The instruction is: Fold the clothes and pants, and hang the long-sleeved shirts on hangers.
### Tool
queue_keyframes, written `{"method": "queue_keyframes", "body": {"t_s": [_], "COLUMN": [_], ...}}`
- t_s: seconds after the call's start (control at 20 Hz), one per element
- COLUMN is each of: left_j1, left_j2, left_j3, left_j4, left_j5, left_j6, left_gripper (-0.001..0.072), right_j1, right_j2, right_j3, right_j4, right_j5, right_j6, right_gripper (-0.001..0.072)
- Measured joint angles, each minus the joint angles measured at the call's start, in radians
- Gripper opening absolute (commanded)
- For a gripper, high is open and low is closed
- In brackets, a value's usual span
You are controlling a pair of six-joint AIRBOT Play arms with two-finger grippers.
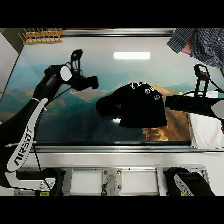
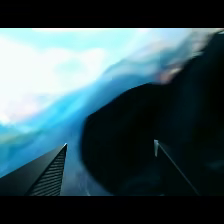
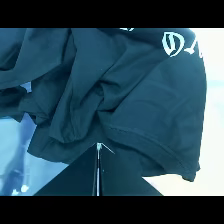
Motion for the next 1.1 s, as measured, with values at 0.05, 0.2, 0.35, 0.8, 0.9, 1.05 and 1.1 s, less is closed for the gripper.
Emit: {"method": "queue_keyframes", "body": {"t_s": [0.05, 0.2, 0.35, 0.8, 0.9, 1.05, 1.1], "left_j1": [0.036, 0.112, 0.135, 0.044, 0.021, 0.020, 0.031], "left_j2": [-0.013, -0.063, -0.115, -0.249, -0.283, -0.286, -0.276], "left_j3": [-0.046, -0.156, -0.211, -0.114, -0.074, -0.027, -0.019], "left_j4": [-0.026, -0.153, -0.325, -0.500, -0.490, -0.496, -0.480], "left_j5": [-0.002, 0.017, 0.048, 0.079, 0.063, 0.058, 0.058], "left_j6": [-0.008, 0.011, 0.093, 0.163, 0.167, 0.170, 0.171], "left_gripper": [0.0585, 0.0585, 0.0585, 0.0286, 0.0007, 0.0007, 0.0008], "right_j1": [0.000, 0.000, 0.000, 0.000, 0.000, -0.015, -0.032], "right_j2": [0.000, 0.000, 0.000, 0.000, 0.000, 0.000, 0.000], "right_j3": [0.000, 0.000, 0.000, 0.000, 0.000, -0.001, -0.006], "right_j4": [-0.003, -0.004, -0.006, -0.002, -0.002, -0.034, -0.055], "right_j5": [-0.001, -0.001, -0.001, 0.000, 0.002, 0.019, 0.032], "right_j6": [0.000, 0.000, 0.000, 0.000, 0.000, 0.000, 0.000], "right_gripper": [0.0023, 0.0023, 0.0023, 0.0023, 0.0023, 0.0024, 0.0033]}}
